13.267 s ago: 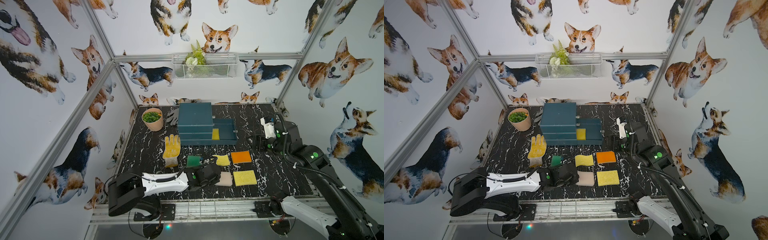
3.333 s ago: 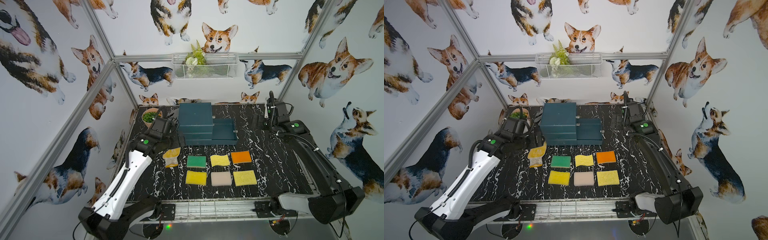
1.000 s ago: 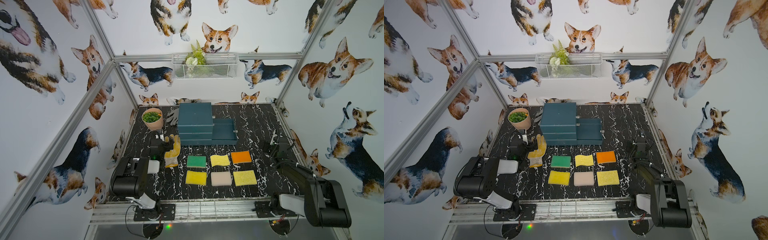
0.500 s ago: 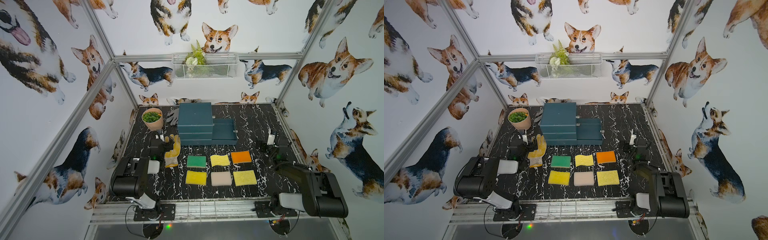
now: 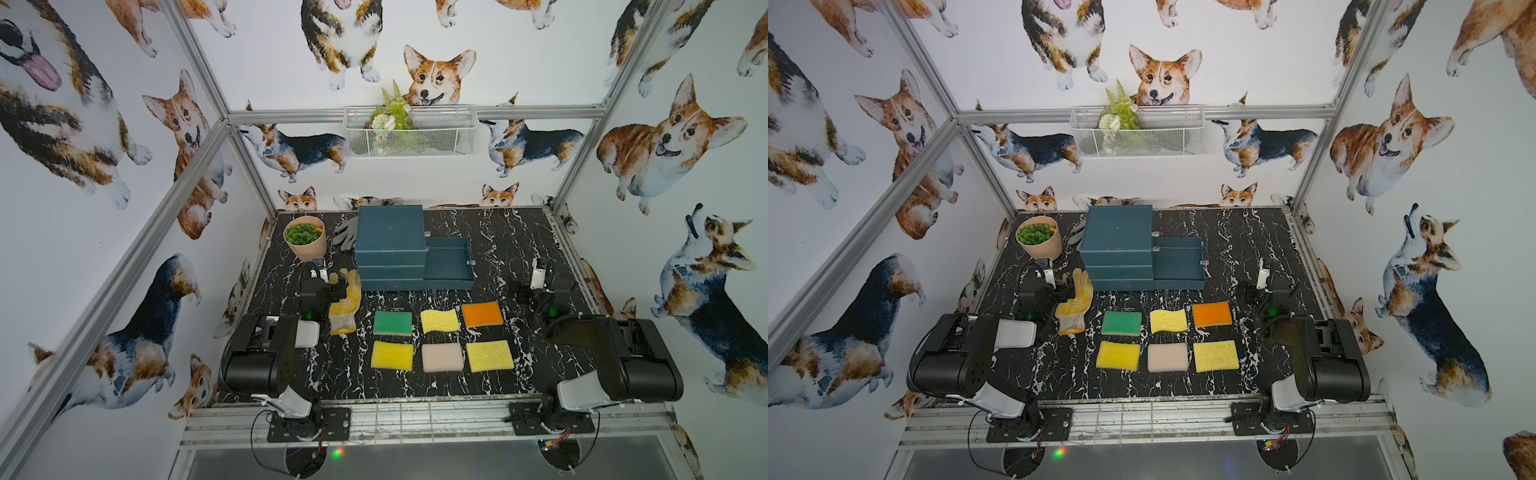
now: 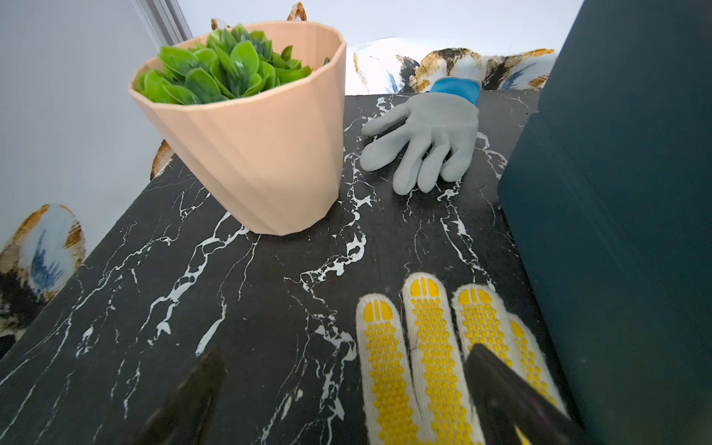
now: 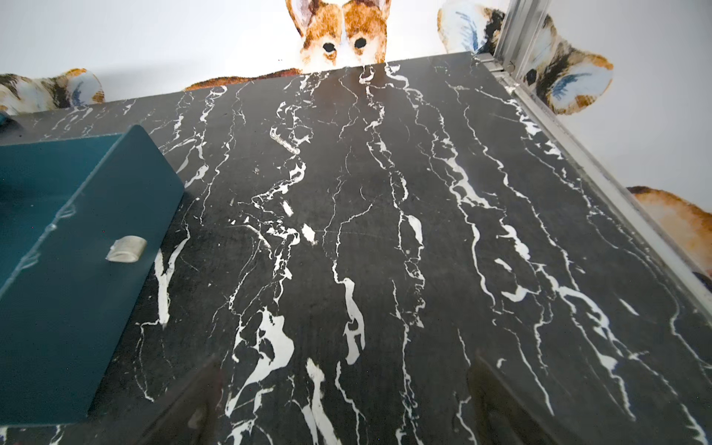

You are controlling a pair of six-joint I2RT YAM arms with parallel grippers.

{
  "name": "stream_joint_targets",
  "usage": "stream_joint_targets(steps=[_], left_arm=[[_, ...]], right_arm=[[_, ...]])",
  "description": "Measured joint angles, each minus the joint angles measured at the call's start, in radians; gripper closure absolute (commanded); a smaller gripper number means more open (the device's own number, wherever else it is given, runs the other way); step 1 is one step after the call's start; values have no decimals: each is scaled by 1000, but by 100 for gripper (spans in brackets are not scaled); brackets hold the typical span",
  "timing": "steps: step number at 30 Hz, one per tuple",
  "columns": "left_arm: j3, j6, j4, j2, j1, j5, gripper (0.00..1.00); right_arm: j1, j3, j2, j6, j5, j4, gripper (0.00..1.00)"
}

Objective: Take the sponge out of the drawer
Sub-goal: Reset both arms

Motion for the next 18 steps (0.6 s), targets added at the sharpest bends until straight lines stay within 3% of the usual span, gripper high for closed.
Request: stream_joint_targets(steps=[18], left_arm=[[0, 0, 0, 0, -1, 0, 0]], right_arm=[[0, -7, -6, 1, 3, 14, 0]])
